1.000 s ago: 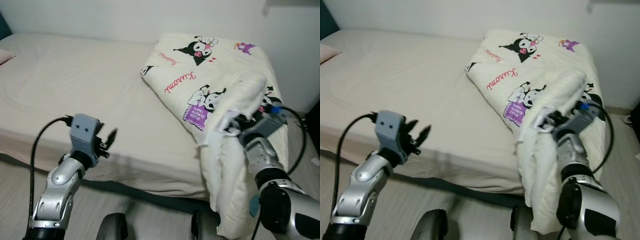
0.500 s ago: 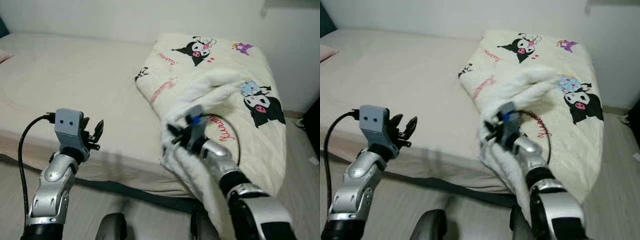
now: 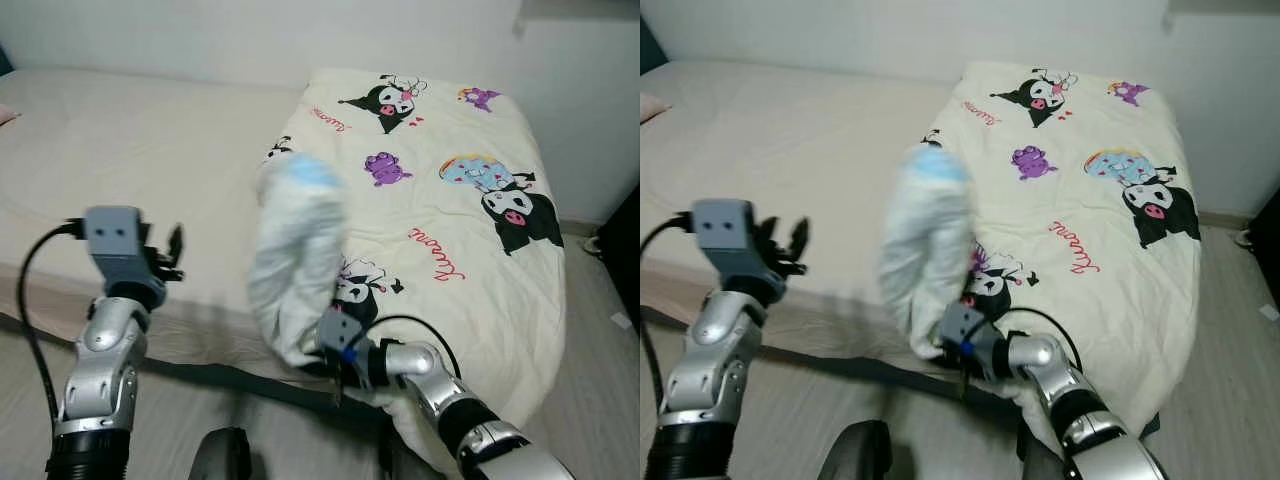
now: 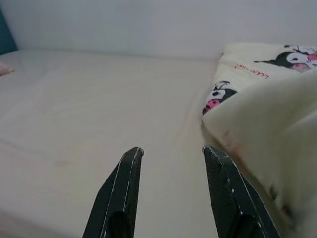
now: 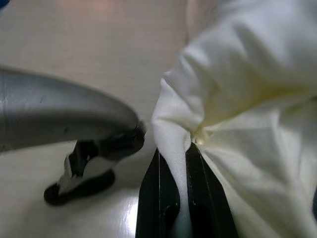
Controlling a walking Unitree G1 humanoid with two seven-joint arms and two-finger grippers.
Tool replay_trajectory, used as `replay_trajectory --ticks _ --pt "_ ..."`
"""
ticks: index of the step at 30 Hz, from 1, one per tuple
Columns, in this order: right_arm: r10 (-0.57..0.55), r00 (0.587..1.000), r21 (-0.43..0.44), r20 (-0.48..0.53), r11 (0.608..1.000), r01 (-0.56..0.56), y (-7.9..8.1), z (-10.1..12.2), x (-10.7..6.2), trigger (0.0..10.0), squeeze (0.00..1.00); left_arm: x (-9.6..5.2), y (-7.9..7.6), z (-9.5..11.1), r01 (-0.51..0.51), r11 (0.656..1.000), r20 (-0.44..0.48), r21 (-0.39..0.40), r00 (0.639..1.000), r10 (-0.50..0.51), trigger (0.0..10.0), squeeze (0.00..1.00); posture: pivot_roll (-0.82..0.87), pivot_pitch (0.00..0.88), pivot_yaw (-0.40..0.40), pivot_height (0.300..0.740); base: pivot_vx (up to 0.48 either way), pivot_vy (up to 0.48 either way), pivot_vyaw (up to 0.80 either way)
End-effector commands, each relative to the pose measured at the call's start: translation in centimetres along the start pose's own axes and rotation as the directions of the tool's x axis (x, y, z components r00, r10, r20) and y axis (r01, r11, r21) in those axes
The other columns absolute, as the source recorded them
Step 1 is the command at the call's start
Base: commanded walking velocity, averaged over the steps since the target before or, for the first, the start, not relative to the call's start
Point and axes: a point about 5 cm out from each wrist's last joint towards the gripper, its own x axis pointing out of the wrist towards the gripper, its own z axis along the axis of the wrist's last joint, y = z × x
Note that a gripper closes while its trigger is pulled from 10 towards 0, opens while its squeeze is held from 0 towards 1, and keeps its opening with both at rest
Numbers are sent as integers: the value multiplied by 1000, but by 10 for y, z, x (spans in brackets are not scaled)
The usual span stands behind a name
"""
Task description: Clean up the room
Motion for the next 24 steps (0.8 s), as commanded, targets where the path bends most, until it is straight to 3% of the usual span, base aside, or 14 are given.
replay_trajectory --ticks 1,2,3,9,10,11,12,13,14,17,20,24 --pt "45 999 -32 -24 998 -46 8 -4 3 8706 0 1 11 -2 -57 998 -2 15 998 57 10000 0 80 138 12 576 0 0 0" --pt "45 999 -32 -24 998 -46 8 -4 3 8706 0 1 11 -2 -57 998 -2 15 998 57 10000 0 80 138 12 576 0 0 0" --pt "42 999 -39 -35 998 -43 10 -6 2 10000 0 3 16 1 -87 996 9 18 996 87 10000 0 80 139 12 576 0 0 0" --pt "-24 999 -62 -42 998 22 5 -6 -1 10000 0 8 24 6 -124 992 34 37 992 123 10000 0 78 140 10 576 0 0 0" --pt "-52 998 -44 -34 998 50 2 -6 -2 10000 227 8 24 6 -119 992 35 37 992 117 10000 0 76 140 9 576 0 0 0" --pt "-52 998 -44 -34 998 50 2 -6 -2 10000 227 8 24 6 -119 992 35 37 992 117 10000 0 76 140 9 576 0 0 0" --pt "-111 993 13 40 994 111 -4 1 -2 10000 941 10 18 6 -71 997 38 36 997 70 10000 0 71 134 6 576 0 0 0" --pt "-111 993 13 40 994 111 -4 1 -2 10000 941 10 18 6 -71 997 38 36 997 70 10000 0 71 134 6 576 0 0 0" --pt "-130 987 39 91 991 127 -6 6 -2 10000 0 10 14 6 -41 999 36 30 999 40 10000 0 69 131 6 576 0 0 0" --pt "-131 966 124 225 987 105 -7 19 1 10000 0 11 0 -1 48 999 0 12 999 -48 10000 0 64 118 3 576 0 0 0" --pt "-131 949 188 287 979 78 -7 25 2 10000 0 10 -7 -8 90 996 -33 8 995 -90 10000 0 62 110 2 576 0 0 0" --pt "-94 902 333 421 941 -57 4 39 6 10000 0 6 -26 -25 155 988 -104 10 983 -153 10000 0 47 94 5 576 0 0 0"
